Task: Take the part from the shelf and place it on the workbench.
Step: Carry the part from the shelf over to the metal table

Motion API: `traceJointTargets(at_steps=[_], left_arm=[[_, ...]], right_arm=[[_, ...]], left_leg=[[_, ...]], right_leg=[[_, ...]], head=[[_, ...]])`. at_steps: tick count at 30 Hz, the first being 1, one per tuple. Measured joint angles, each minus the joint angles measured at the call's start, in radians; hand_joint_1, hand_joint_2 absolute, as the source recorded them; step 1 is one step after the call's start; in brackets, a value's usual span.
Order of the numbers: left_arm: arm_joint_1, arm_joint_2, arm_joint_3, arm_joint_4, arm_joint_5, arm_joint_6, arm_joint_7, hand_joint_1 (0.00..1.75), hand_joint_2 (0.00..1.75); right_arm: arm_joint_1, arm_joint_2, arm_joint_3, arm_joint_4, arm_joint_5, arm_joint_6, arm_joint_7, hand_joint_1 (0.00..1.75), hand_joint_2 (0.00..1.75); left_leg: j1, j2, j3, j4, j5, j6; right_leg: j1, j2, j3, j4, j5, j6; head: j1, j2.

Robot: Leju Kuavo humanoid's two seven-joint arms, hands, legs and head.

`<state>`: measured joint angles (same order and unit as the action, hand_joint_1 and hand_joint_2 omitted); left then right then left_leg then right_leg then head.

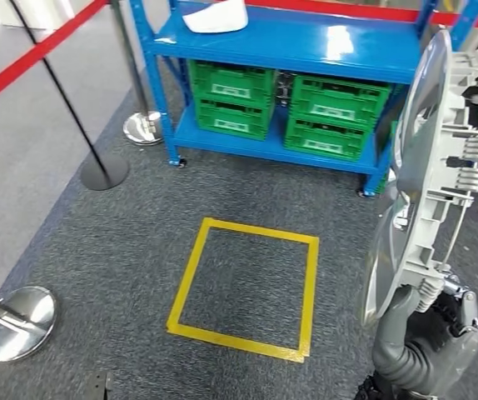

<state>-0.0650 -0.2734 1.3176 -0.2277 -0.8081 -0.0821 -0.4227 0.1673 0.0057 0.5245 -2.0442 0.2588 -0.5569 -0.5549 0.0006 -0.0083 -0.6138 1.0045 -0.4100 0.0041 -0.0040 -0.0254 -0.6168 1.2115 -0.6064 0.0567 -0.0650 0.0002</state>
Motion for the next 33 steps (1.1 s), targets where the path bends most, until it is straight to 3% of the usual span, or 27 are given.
traceJointTargets(at_steps=[2,3,5,6,8,9,11,13,15,17,18,20,21,23,24,26,28,30,32,33], left_arm=[[-0.001,0.0,0.0,0.0,0.0,0.001,0.0,0.0,1.75],[0.0,0.0,0.0,0.0,0.0,0.001,0.0,0.0,1.75],[0.001,-0.001,0.0,0.0,0.0,0.002,0.0,0.0,1.75],[0.001,-0.001,0.0,0.0,0.0,0.002,0.0,0.0,1.75],[0.001,-0.002,0.0,0.0,0.0,0.002,0.0,0.0,1.75],[0.001,-0.003,0.0,0.0,0.0,0.002,0.0,0.0,1.75],[0.004,-0.003,0.0,0.0,-0.001,0.002,0.0,0.0,1.75],[0.005,-0.003,0.0,0.0,0.0,0.003,0.0,0.0,1.75],[0.001,-0.003,0.0,0.0,0.0,0.003,-0.001,0.0,1.75],[-0.001,-0.002,0.0,0.0,0.001,0.003,-0.002,0.0,1.75],[0.0,-0.002,0.0,0.0,0.001,0.004,-0.002,0.0,1.75],[0.0,-0.001,0.0,0.0,0.002,0.005,-0.002,0.0,1.75],[-0.001,-0.001,0.0,0.0,0.002,0.005,-0.003,0.0,1.75],[-0.006,-0.002,0.0,0.0,0.002,0.006,-0.003,0.0,1.75],[-0.007,-0.002,0.0,0.0,0.002,0.006,-0.004,0.0,1.75],[-0.004,-0.001,0.0,0.0,0.002,0.006,-0.004,0.0,1.75],[-0.002,0.0,0.0,0.0,0.002,0.006,-0.004,0.0,1.75],[-0.003,0.001,0.0,0.0,0.003,0.006,-0.005,0.0,1.75],[-0.004,0.001,0.0,0.0,0.003,0.006,-0.005,0.0,1.75],[-0.004,0.002,0.0,0.0,0.002,0.006,-0.005,0.0,1.75]], right_arm=[[0.0,0.0,0.0,0.0,0.0,0.0,0.001,1.75,1.75],[0.0,0.0,0.0,0.0,-0.001,0.0,0.002,1.75,1.75],[-0.001,0.0,0.0,0.0,-0.001,0.0,0.002,1.75,1.75],[-0.002,0.0,0.0,0.0,-0.001,0.0,0.003,1.75,1.75],[-0.004,0.0,0.0,0.0,-0.001,0.0,0.003,1.75,1.75],[-0.005,0.0,0.0,0.0,-0.002,0.0,0.003,1.75,1.75],[-0.006,0.0,0.002,0.0,-0.002,0.0,0.003,1.75,1.75],[-0.008,0.0,0.003,0.0,-0.004,0.0,0.004,1.75,1.75],[-0.008,0.0,0.003,0.0,-0.007,-0.001,0.004,1.75,1.75],[-0.009,0.0,0.003,0.001,-0.01,-0.001,0.004,1.75,1.75],[-0.01,0.0,0.003,0.001,-0.012,-0.001,0.005,1.75,1.75],[-0.013,0.0,0.003,0.002,-0.015,-0.002,0.005,1.75,1.75],[-0.013,0.0,0.003,0.002,-0.016,-0.002,0.006,1.75,1.75],[-0.016,0.0,0.004,0.002,-0.016,-0.003,0.007,1.75,1.75],[-0.018,0.0,0.004,0.002,-0.017,-0.004,0.007,1.75,1.75],[-0.024,0.0,0.005,0.002,-0.017,-0.004,0.007,1.75,1.75],[-0.028,0.0,0.006,0.003,-0.017,-0.004,0.007,1.75,1.75],[-0.028,0.0,0.006,0.004,-0.017,-0.004,0.007,1.75,1.75],[-0.028,0.0,0.006,0.005,-0.017,-0.004,0.007,1.75,1.75],[-0.028,0.0,0.006,0.006,-0.017,-0.004,0.007,1.75,1.75]], left_leg=[[-0.002,-0.028,-0.002,0.0,0.002,0.003],[-0.002,-0.043,-0.003,0.0,0.004,0.003],[-0.002,-0.075,-0.003,0.0,0.008,0.001],[-0.002,-0.089,-0.004,0.001,0.01,-0.003],[-0.002,-0.11,-0.009,0.002,0.016,-0.012],[-0.001,-0.119,-0.013,0.001,0.02,-0.018],[0.002,-0.128,-0.019,-0.002,0.026,-0.03],[-0.001,-0.091,-0.039,0.03,0.003,-0.039],[-0.002,-0.033,-0.093,0.14,-0.062,-0.048],[0.002,-0.012,-0.146,0.256,-0.108,-0.056],[0.004,-0.008,-0.151,0.271,-0.105,-0.059],[0.008,0.011,-0.099,0.19,-0.057,-0.063],[0.008,0.038,-0.055,0.12,-0.032,-0.066],[0.006,0.071,0.004,0.017,-0.006,-0.055],[0.003,0.074,0.012,-0.001,-0.006,-0.047],[0.002,0.047,0.009,-0.006,-0.005,-0.027],[0.005,0.023,0.009,-0.01,-0.001,-0.014],[0.006,0.0,0.009,-0.011,0.0,-0.004],[0.003,-0.027,0.009,-0.011,0.0,0.0],[0.002,-0.043,0.009,-0.011,0.0,0.0]], right_leg=[[0.002,0.018,-0.051,0.101,-0.032,-0.001],[0.003,0.021,-0.052,0.099,-0.019,-0.004],[0.003,0.042,0.001,-0.013,0.051,-0.012],[0.001,0.069,0.035,-0.084,0.079,-0.016],[0.0,0.108,0.073,-0.169,0.107,-0.022],[0.001,0.112,0.076,-0.177,0.107,-0.025],[0.003,0.088,0.078,-0.182,0.117,-0.034],[-0.002,0.062,0.079,-0.191,0.125,-0.043],[-0.003,0.032,0.079,-0.194,0.128,-0.048],[-0.004,0.0,0.076,-0.194,0.128,-0.048],[-0.005,-0.016,0.076,-0.194,0.127,-0.047],[-0.007,-0.044,0.078,-0.193,0.125,-0.042],[-0.006,-0.057,0.079,-0.193,0.122,-0.037],[-0.001,-0.078,0.081,-0.191,0.115,-0.023],[0.001,-0.088,0.084,-0.192,0.113,-0.017],[0.0,-0.102,0.092,-0.198,0.111,-0.005],[-0.005,-0.063,0.082,-0.168,0.087,0.004],[-0.007,-0.003,0.029,-0.056,0.029,0.006],[-0.005,0.018,-0.042,0.073,-0.015,0.004],[-0.004,0.021,-0.06,0.096,-0.01,0.001]], head=[[0.002,0.0],[0.002,0.0],[0.003,0.0],[0.004,0.0],[0.004,0.0],[0.004,0.0],[0.003,0.0],[-0.002,0.0],[-0.008,0.0],[-0.01,0.0],[-0.01,0.0],[-0.01,0.0],[-0.011,0.0],[-0.011,0.0],[-0.011,0.0],[-0.007,0.0],[-0.004,0.0],[0.002,0.0],[0.005,0.0],[0.006,0.0]])
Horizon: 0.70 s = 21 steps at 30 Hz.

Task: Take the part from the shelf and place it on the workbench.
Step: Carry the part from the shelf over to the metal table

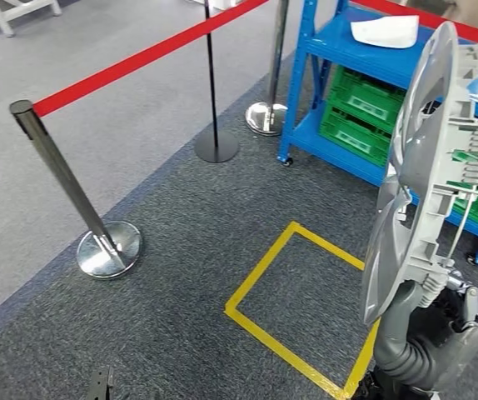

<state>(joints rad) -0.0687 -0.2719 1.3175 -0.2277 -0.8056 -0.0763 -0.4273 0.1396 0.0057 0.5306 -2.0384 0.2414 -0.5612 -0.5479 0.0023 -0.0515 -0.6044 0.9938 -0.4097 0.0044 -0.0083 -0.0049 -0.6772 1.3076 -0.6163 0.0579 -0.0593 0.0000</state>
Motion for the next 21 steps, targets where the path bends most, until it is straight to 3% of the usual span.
traceJointTargets(at_steps=[1,2,4,6,8,9,11,12,13,15,16,17,19,21], left_arm=[[0.0,0.0,0.0,0.0,0.0,0.0,0.0,0.0,1.75],[0.001,0.001,0.0,0.0,0.0,0.0,0.0,0.0,1.75],[0.0,0.001,0.0,0.0,0.0,0.0,0.0,0.0,1.75],[0.0,0.001,0.0,0.0,0.0,-0.001,0.0,0.0,1.75],[0.004,0.001,0.0,0.0,0.0,-0.001,0.0,0.0,1.75],[0.006,0.001,0.0,0.0,0.0,-0.001,0.0,0.0,1.75],[0.006,0.001,0.0,0.0,0.001,-0.002,0.0,0.0,1.75],[0.004,0.001,0.0,0.0,0.001,-0.002,0.0,0.0,1.75],[0.003,0.001,0.0,0.0,0.001,-0.003,-0.001,0.0,1.75],[0.002,0.001,0.0,0.0,0.002,-0.004,-0.002,0.0,1.75],[0.003,0.001,0.0,0.0,0.003,-0.004,-0.003,0.0,1.75],[0.004,0.002,0.0,0.0,0.005,-0.005,-0.005,0.0,1.75],[0.003,0.001,0.0,0.0,0.009,-0.006,-0.008,0.0,1.75],[-0.001,-0.002,0.0,0.0,0.01,-0.007,-0.01,0.0,1.75]], right_arm=[[0.0,0.0,0.0,0.0,0.0,0.0,0.0,1.75,1.75],[0.0,0.0,0.0,0.001,0.0,0.0,0.0,1.75,1.75],[0.0,0.0,0.0,0.001,0.0,0.0,0.0,1.75,1.75],[-0.001,0.0,0.0,0.001,0.0,0.0,0.0,1.75,1.75],[-0.002,0.0,0.0,0.001,0.0,0.0,0.0,1.75,1.75],[-0.002,0.0,0.001,0.001,0.0,0.0,0.0,1.75,1.75],[0.0,0.0,0.001,0.001,-0.001,-0.003,0.0,1.75,1.75],[0.001,0.0,0.001,0.001,-0.001,-0.004,0.0,1.75,1.75],[0.002,0.0,0.001,0.001,0.0,-0.007,0.0,1.75,1.75],[0.003,0.0,0.0,0.001,0.001,-0.012,0.0,1.75,1.75],[0.003,0.0,0.0,0.001,0.001,-0.015,0.0,1.75,1.75],[0.003,0.0,0.0,0.001,0.001,-0.017,0.0,1.75,1.75],[0.004,0.0,0.001,0.0,0.002,-0.018,0.0,1.75,1.75],[0.005,0.0,0.001,0.0,0.003,-0.019,-0.001,1.75,1.75]], left_leg=[[-0.001,-0.016,0.001,0.0,0.0,0.0],[-0.001,-0.033,0.002,0.0,0.0,-0.001],[-0.001,-0.062,0.003,0.002,0.001,-0.005],[0.0,-0.084,-0.002,0.002,0.005,-0.015],[0.005,-0.102,-0.009,-0.003,0.011,-0.029],[0.005,-0.093,-0.013,0.0,0.009,-0.034],[0.002,-0.038,-0.04,0.053,-0.026,-0.042],[0.0,-0.002,-0.069,0.111,-0.059,-0.045],[0.001,0.019,-0.104,0.18,-0.092,-0.05],[0.004,0.033,-0.151,0.276,-0.121,-0.056],[0.006,0.037,-0.148,0.271,-0.108,-0.059],[0.007,0.045,-0.124,0.229,-0.081,-0.061],[0.007,0.097,-0.045,0.092,-0.024,-0.064],[0.005,0.132,0.002,0.009,-0.005,-0.053]], right_leg=[[0.0,0.004,0.0,-0.016,0.024,-0.003],[0.0,0.012,0.021,-0.071,0.062,-0.008],[-0.003,0.058,0.079,-0.209,0.13,-0.016],[-0.005,0.092,0.11,-0.277,0.149,-0.02],[-0.003,0.079,0.113,-0.285,0.153,-0.026],[-0.003,0.067,0.115,-0.289,0.156,-0.033],[-0.004,0.036,0.121,-0.3,0.162,-0.044],[-0.002,0.021,0.123,-0.302,0.162,-0.047],[-0.001,0.005,0.123,-0.303,0.162,-0.049],[-0.001,-0.027,0.123,-0.303,0.16,-0.049],[-0.001,-0.042,0.123,-0.303,0.158,-0.048],[-0.002,-0.055,0.124,-0.303,0.157,-0.046],[0.002,-0.078,0.129,-0.299,0.15,-0.036],[0.01,-0.098,0.133,-0.296,0.141,-0.025]], head=[[0.0,0.0],[0.0,0.0],[0.002,0.0],[0.002,0.0],[0.002,0.0],[0.002,0.0],[-0.002,0.0],[-0.004,0.0],[-0.005,0.0],[-0.006,0.0],[-0.006,0.0],[-0.006,0.0],[-0.009,0.0],[-0.009,0.0]])
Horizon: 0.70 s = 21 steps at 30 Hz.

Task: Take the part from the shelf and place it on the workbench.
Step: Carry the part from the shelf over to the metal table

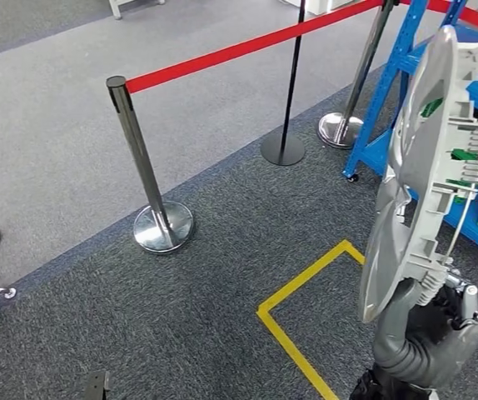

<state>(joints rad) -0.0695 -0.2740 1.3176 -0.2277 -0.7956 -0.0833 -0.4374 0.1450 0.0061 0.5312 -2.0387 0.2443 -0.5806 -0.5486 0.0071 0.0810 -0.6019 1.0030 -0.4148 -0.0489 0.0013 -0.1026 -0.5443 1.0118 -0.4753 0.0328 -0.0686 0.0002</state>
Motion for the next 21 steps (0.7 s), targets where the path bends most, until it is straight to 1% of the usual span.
traceJointTargets(at_steps=[1,2,3,4,5,6,7,8,9,10,11,12,13,14,15,16,17,18,19,20,21], left_arm=[[-0.001,-0.001,0.0,0.0,0.0,0.0,-0.001,0.0,1.75],[0.0,-0.002,0.0,0.0,0.0,0.0,-0.001,0.0,1.75],[0.001,-0.002,0.0,0.0,0.0,0.0,-0.002,0.0,1.75],[0.002,-0.002,0.0,0.0,0.0,0.0,-0.002,0.0,1.75],[0.002,-0.002,0.0,0.0,0.0,0.001,-0.003,0.0,1.75],[0.002,-0.002,0.0,0.0,0.0,0.001,-0.004,0.0,1.75],[0.001,-0.002,0.0,0.0,0.0,0.001,-0.005,0.0,1.75],[0.001,-0.002,0.0,0.0,0.0,0.001,-0.006,0.0,1.75],[0.001,-0.002,0.0,0.0,0.0,0.001,-0.006,0.0,1.75],[0.002,-0.002,0.0,0.0,0.0,0.001,-0.006,0.0,1.75],[0.002,-0.002,0.0,0.0,0.0,0.001,-0.006,0.0,1.75],[0.002,-0.002,0.0,0.0,0.0,0.001,-0.006,0.0,1.75],[0.002,-0.002,0.0,0.0,-0.001,0.001,-0.006,0.0,1.75],[0.001,-0.002,0.0,0.0,-0.001,0.001,-0.006,0.0,1.75],[0.001,-0.002,0.0,0.0,-0.001,0.0,-0.007,0.0,1.75],[0.002,-0.002,0.0,0.0,-0.002,0.0,-0.007,0.0,1.75],[0.004,-0.002,0.0,0.0,-0.002,0.0,-0.007,0.0,1.75],[0.007,-0.002,0.0,0.0,-0.002,0.001,-0.007,0.0,1.75],[0.009,-0.002,0.0,0.0,-0.003,0.001,-0.008,0.0,1.75],[0.009,-0.002,0.0,0.0,-0.003,0.001,-0.008,0.0,1.75],[0.008,-0.002,0.0,0.0,-0.003,0.001,-0.008,0.0,1.75]], right_arm=[[0.0,0.0,0.0,0.0,0.001,-0.001,0.0,1.75,1.75],[0.0,0.0,0.0,0.0,0.001,-0.001,-0.001,1.75,1.75],[0.0,0.0,0.0,0.0,0.002,-0.003,-0.001,1.75,1.75],[0.0,0.0,0.0,0.0,0.003,-0.005,-0.001,1.75,1.75],[0.001,0.0,0.0,-0.001,0.005,-0.007,-0.002,1.75,1.75],[0.002,0.0,0.0,-0.001,0.007,-0.01,-0.003,1.75,1.75],[0.003,0.0,0.0,-0.001,0.009,-0.012,-0.004,1.75,1.75],[0.004,0.0,0.0,-0.001,0.01,-0.013,-0.004,1.75,1.75],[0.005,0.0,0.0,-0.001,0.011,-0.013,-0.004,1.75,1.75],[0.006,0.0,0.0,-0.001,0.011,-0.013,-0.004,1.75,1.75],[0.007,0.0,0.0,-0.001,0.012,-0.013,-0.004,1.75,1.75],[0.007,0.0,0.0,-0.001,0.013,-0.013,-0.004,1.75,1.75],[0.007,0.0,0.0,-0.001,0.015,-0.013,-0.005,1.75,1.75],[0.007,0.0,0.0,-0.001,0.017,-0.013,-0.006,1.75,1.75],[0.007,0.0,0.0,-0.001,0.018,-0.012,-0.007,1.75,1.75],[0.007,0.0,0.0,-0.001,0.019,-0.012,-0.007,1.75,1.75],[0.007,0.0,0.0,-0.001,0.02,-0.012,-0.008,1.75,1.75],[0.006,0.0,0.001,-0.001,0.02,-0.011,-0.007,1.75,1.75],[0.006,0.0,0.001,-0.001,0.02,-0.011,-0.007,1.75,1.75],[0.006,0.0,0.001,-0.002,0.02,-0.011,-0.007,1.75,1.75],[0.007,0.0,0.001,-0.002,0.02,-0.011,-0.007,1.75,1.75]], left_leg=[[-0.002,-0.003,0.003,-0.009,-0.002,0.008],[-0.002,-0.018,0.002,-0.008,-0.002,0.018],[-0.002,-0.031,0.002,-0.01,-0.001,0.024],[0.0,-0.044,0.002,-0.011,0.0,0.03],[0.001,-0.057,0.003,-0.012,0.002,0.036],[0.002,-0.07,0.003,-0.012,0.003,0.041],[0.002,-0.083,0.003,-0.012,0.003,0.045],[0.001,-0.098,0.003,-0.012,0.003,0.046],[0.0,-0.114,0.003,-0.012,0.002,0.047],[0.0,-0.13,0.005,-0.012,0.002,0.047],[0.0,-0.147,0.006,-0.011,0.003,0.046],[0.001,-0.163,0.008,-0.011,0.003,0.045],[0.001,-0.178,0.009,-0.01,0.003,0.042],[0.001,-0.192,0.007,-0.008,0.003,0.037],[0.001,-0.203,0.004,-0.008,0.004,0.031],[0.002,-0.213,0.001,-0.009,0.007,0.024],[0.005,-0.223,-0.003,-0.012,0.01,0.017],[0.007,-0.225,-0.005,-0.014,0.012,0.011],[0.006,-0.21,-0.011,-0.007,0.005,0.006],[0.005,-0.185,-0.024,0.018,-0.013,0.003],[0.002,-0.152,-0.046,0.063,-0.041,0.0]], right_leg=[[0.002,-0.011,0.003,-0.001,-0.003,0.005],[0.002,-0.022,0.009,-0.004,-0.005,0.009],[-0.001,-0.022,0.013,-0.003,-0.01,0.014],[-0.004,-0.003,0.01,0.011,-0.022,0.019],[-0.007,0.025,-0.005,0.046,-0.045,0.022],[-0.009,0.058,-0.033,0.105,-0.077,0.024],[-0.01,0.083,-0.07,0.18,-0.111,0.024],[-0.01,0.093,-0.107,0.251,-0.137,0.024],[-0.009,0.097,-0.135,0.296,-0.145,0.022],[-0.009,0.099,-0.144,0.301,-0.131,0.02],[-0.01,0.102,-0.133,0.266,-0.1,0.017],[-0.011,0.114,-0.106,0.2,-0.058,0.015],[-0.014,0.14,-0.075,0.127,-0.023,0.013],[-0.017,0.163,-0.048,0.069,0.001,0.013],[-0.019,0.181,-0.033,0.033,0.012,0.012],[-0.018,0.189,-0.028,0.02,0.013,0.01],[-0.017,0.179,-0.027,0.018,0.015,0.006],[-0.016,0.168,-0.027,0.016,0.018,0.0],[-0.015,0.155,-0.026,0.012,0.021,-0.007],[-0.015,0.141,-0.025,0.009,0.024,-0.013],[-0.015,0.127,-0.024,0.006,0.025,-0.019]], head=[[0.001,0.0],[0.005,0.0],[0.007,0.0],[0.007,0.0],[0.009,0.0],[0.012,0.0],[0.014,0.0],[0.015,0.0],[0.016,0.0],[0.016,0.0],[0.016,0.0],[0.017,0.0],[0.018,0.0],[0.019,0.0],[0.02,0.0],[0.02,0.0],[0.02,0.0],[0.02,0.0],[0.018,0.0],[0.016,0.0],[0.013,0.0]])
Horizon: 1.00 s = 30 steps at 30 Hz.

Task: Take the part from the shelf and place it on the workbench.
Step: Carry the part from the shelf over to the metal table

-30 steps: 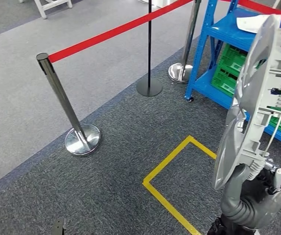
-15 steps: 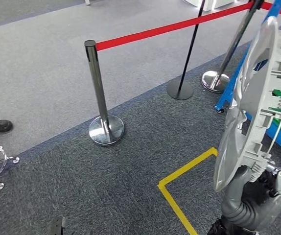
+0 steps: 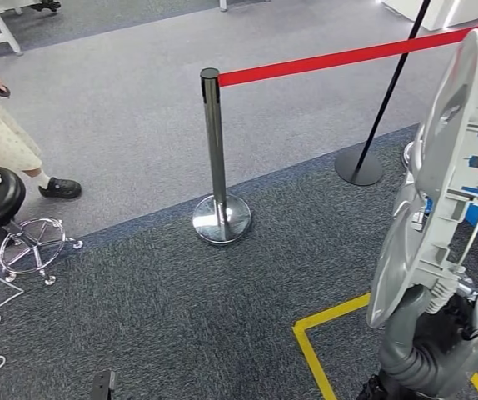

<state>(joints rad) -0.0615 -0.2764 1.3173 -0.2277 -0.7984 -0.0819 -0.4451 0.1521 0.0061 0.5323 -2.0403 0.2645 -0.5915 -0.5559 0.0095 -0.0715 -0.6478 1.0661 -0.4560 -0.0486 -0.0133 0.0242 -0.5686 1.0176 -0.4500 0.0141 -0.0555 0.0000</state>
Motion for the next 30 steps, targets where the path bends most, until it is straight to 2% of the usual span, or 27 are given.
traceJointTargets(at_steps=[1,2,3,4,5,6,8,9,10,12,13,14,16,17,18,19,20,21,22,23,24,25,26,27,28,29,30], left_arm=[[-0.002,0.0,0.0,0.0,0.0,0.0,0.0,0.0,1.75],[-0.003,0.0,0.0,0.0,0.0,0.0,0.0,0.0,1.75],[-0.004,0.0,0.0,0.0,0.0,0.001,0.0,0.0,1.75],[-0.003,0.0,0.0,0.0,0.0,0.001,0.0,0.0,1.75],[-0.002,0.0,0.0,0.0,-0.001,0.001,0.0,0.0,1.75],[-0.002,0.0,0.0,0.0,-0.001,0.001,0.0,0.0,1.75],[-0.004,0.001,0.0,0.0,-0.001,0.001,0.0,0.0,1.75],[-0.006,0.001,0.0,0.0,-0.001,0.001,0.0,0.0,1.75],[-0.007,0.0,0.0,0.0,-0.002,0.001,0.0,0.0,1.75],[-0.006,0.0,0.0,0.0,-0.002,0.001,0.0,0.0,1.75],[-0.005,0.0,0.0,0.0,-0.002,0.001,0.0,0.0,1.75],[-0.003,0.0,0.0,0.0,-0.001,0.001,0.0,0.0,1.75],[-0.003,0.0,0.0,0.0,-0.001,0.002,0.0,0.0,1.75],[-0.004,0.0,0.0,0.0,-0.001,0.002,0.0,0.0,1.75],[-0.004,0.0,0.0,0.0,-0.002,0.002,0.0,0.0,1.75],[-0.004,0.0,0.0,0.0,-0.002,0.002,0.0,0.0,1.75],[-0.004,0.0,0.0,0.0,-0.002,0.002,0.0,0.0,1.75],[-0.004,-0.001,0.0,0.0,-0.002,0.002,0.0,0.0,1.75],[-0.004,-0.001,0.0,0.0,-0.002,0.002,0.0,0.0,1.75],[-0.004,-0.001,0.0,0.0,-0.002,0.002,0.0,0.0,1.75],[-0.004,-0.001,0.0,0.0,-0.002,0.002,0.0,0.0,1.75],[-0.004,-0.001,0.0,0.0,-0.002,0.002,0.0,0.0,1.75],[-0.003,-0.001,0.0,0.0,-0.001,0.002,0.0,0.0,1.75],[0.0,0.0,0.0,0.0,0.0,0.002,0.0,0.0,1.75],[0.002,-0.001,0.0,0.0,0.0,0.003,0.0,0.0,1.75],[0.003,-0.001,0.0,0.0,0.001,0.003,0.0,0.0,1.75],[0.002,-0.002,0.0,0.0,0.001,0.003,0.0,0.0,1.75]], right_arm=[[0.001,0.0,0.0,0.0,0.0,0.0,0.0,1.75,1.75],[0.002,0.0,0.0,0.0,0.0,0.0,0.0,1.75,1.75],[0.002,0.0,0.0,0.0,0.001,0.0,-0.001,1.75,1.75],[0.002,0.0,0.0,0.0,0.001,0.0,-0.001,1.75,1.75],[0.002,0.0,0.0,0.0,0.001,0.0,-0.001,1.75,1.75],[0.002,0.0,0.0,0.0,0.001,0.0,-0.001,1.75,1.75],[0.003,0.0,0.0,0.0,0.001,0.0,-0.001,1.75,1.75],[0.004,0.0,0.0,-0.001,0.0,0.0,-0.001,1.75,1.75],[0.004,0.0,0.0,-0.001,0.0,0.001,-0.001,1.75,1.75],[0.004,0.0,0.0,-0.001,0.0,0.001,-0.002,1.75,1.75],[0.004,0.0,0.001,-0.001,0.0,0.001,-0.002,1.75,1.75],[0.003,0.0,0.001,-0.002,0.0,0.001,-0.002,1.75,1.75],[0.004,0.0,0.001,-0.002,0.0,0.001,-0.003,1.75,1.75],[0.005,0.0,0.001,-0.003,0.0,0.001,-0.003,1.75,1.75],[0.005,0.0,0.001,-0.002,0.0,0.001,-0.004,1.75,1.75],[0.006,0.0,0.001,-0.002,0.0,0.002,-0.004,1.75,1.75],[0.007,0.0,0.001,-0.002,0.0,0.002,-0.003,1.75,1.75],[0.007,0.0,0.001,-0.002,0.0,0.003,-0.003,1.75,1.75],[0.007,0.0,0.001,-0.002,-0.001,0.004,-0.003,1.75,1.75],[0.007,0.0,0.001,-0.002,-0.001,0.005,-0.003,1.75,1.75],[0.006,0.0,0.001,-0.002,-0.001,0.007,-0.003,1.75,1.75],[0.006,0.0,0.001,-0.002,-0.002,0.009,-0.003,1.75,1.75],[0.006,0.0,0.001,-0.002,-0.003,0.011,-0.003,1.75,1.75],[0.006,0.0,0.001,-0.002,-0.003,0.013,-0.003,1.75,1.75],[0.006,0.0,0.001,-0.002,-0.004,0.015,-0.003,1.75,1.75],[0.006,0.0,0.001,-0.003,-0.004,0.016,-0.003,1.75,1.75],[0.006,0.0,0.001,-0.003,-0.005,0.017,-0.003,1.75,1.75]], left_leg=[[-0.002,0.03,-0.032,0.066,-0.035,-0.002],[-0.002,0.045,-0.066,0.135,-0.066,-0.004],[-0.002,0.051,-0.09,0.188,-0.083,-0.006],[-0.002,0.054,-0.098,0.209,-0.082,-0.006],[-0.002,0.057,-0.086,0.188,-0.062,-0.006],[-0.003,0.067,-0.054,0.133,-0.03,-0.004],[-0.008,0.118,0.024,-0.004,0.023,0.003],[-0.011,0.138,0.049,-0.049,0.035,0.008],[-0.014,0.147,0.059,-0.071,0.037,0.014],[-0.015,0.124,0.057,-0.078,0.039,0.026],[-0.013,0.111,0.058,-0.08,0.04,0.031],[-0.009,0.099,0.059,-0.082,0.042,0.037],[-0.005,0.074,0.06,-0.084,0.045,0.044],[-0.004,0.061,0.06,-0.084,0.045,0.046],[-0.004,0.047,0.06,-0.084,0.045,0.046],[-0.004,0.032,0.06,-0.083,0.046,0.046],[-0.004,0.016,0.061,-0.083,0.046,0.046],[-0.003,0.0,0.063,-0.083,0.046,0.044],[-0.001,-0.016,0.064,-0.082,0.046,0.041],[-0.001,-0.031,0.063,-0.08,0.047,0.036],[-0.001,-0.042,0.059,-0.079,0.048,0.03],[0.0,-0.053,0.054,-0.079,0.051,0.023],[0.002,-0.062,0.049,-0.08,0.055,0.016],[0.005,-0.07,0.045,-0.083,0.059,0.01],[0.005,-0.061,0.042,-0.081,0.057,0.005],[0.003,-0.038,0.034,-0.068,0.047,0.001],[0.001,-0.008,0.016,-0.033,0.024,-0.002]], right_leg=[[0.003,-0.014,0.0,-0.001,0.0,-0.003],[0.005,-0.03,-0.001,-0.001,-0.001,-0.005],[0.006,-0.045,-0.001,-0.001,-0.002,-0.007],[0.007,-0.06,0.0,-0.001,-0.003,-0.007],[0.008,-0.073,0.001,-0.001,-0.004,-0.007],[0.008,-0.086,0.003,-0.001,-0.005,-0.005],[0.012,-0.107,0.008,0.001,-0.011,0.001],[0.016,-0.117,0.01,0.002,-0.014,0.006],[0.019,-0.128,0.012,0.002,-0.016,0.011],[0.019,-0.148,0.017,0.0,-0.019,0.021],[0.017,-0.14,0.017,0.004,-0.026,0.027],[0.015,-0.117,0.01,0.024,-0.041,0.032],[0.011,-0.057,-0.037,0.131,-0.099,0.039],[0.01,-0.039,-0.072,0.204,-0.13,0.041],[0.01,-0.033,-0.103,0.264,-0.149,0.041],[0.01,-0.031,-0.12,0.291,-0.149,0.041],[0.009,-0.028,-0.117,0.276,-0.127,0.04],[0.007,-0.022,-0.094,0.221,-0.09,0.039],[0.003,-0.004,-0.061,0.148,-0.052,0.039],[-0.002,0.022,-0.03,0.08,-0.026,0.04],[-0.005,0.043,-0.008,0.034,-0.012,0.04],[-0.006,0.058,0.0,0.013,-0.009,0.038],[-0.004,0.058,0.0,0.011,-0.01,0.034],[-0.002,0.047,-0.001,0.011,-0.006,0.027],[-0.001,0.037,-0.002,0.009,-0.004,0.021],[-0.001,0.024,-0.002,0.007,-0.002,0.014],[-0.001,0.01,-0.002,0.005,0.0,0.007]], head=[[-0.003,0.0],[-0.004,0.0],[-0.004,0.0],[-0.004,0.0],[-0.004,0.0],[-0.004,0.0],[-0.006,0.0],[-0.005,0.0],[-0.004,0.0],[-0.001,0.0],[0.0,0.0],[0.001,0.0],[0.005,0.0],[0.006,0.0],[0.007,0.0],[0.008,0.0],[0.008,0.0],[0.008,0.0],[0.008,0.0],[0.009,0.0],[0.01,0.0],[0.01,0.0],[0.01,0.0],[0.01,0.0],[0.009,0.0],[0.007,0.0],[0.003,0.0]])
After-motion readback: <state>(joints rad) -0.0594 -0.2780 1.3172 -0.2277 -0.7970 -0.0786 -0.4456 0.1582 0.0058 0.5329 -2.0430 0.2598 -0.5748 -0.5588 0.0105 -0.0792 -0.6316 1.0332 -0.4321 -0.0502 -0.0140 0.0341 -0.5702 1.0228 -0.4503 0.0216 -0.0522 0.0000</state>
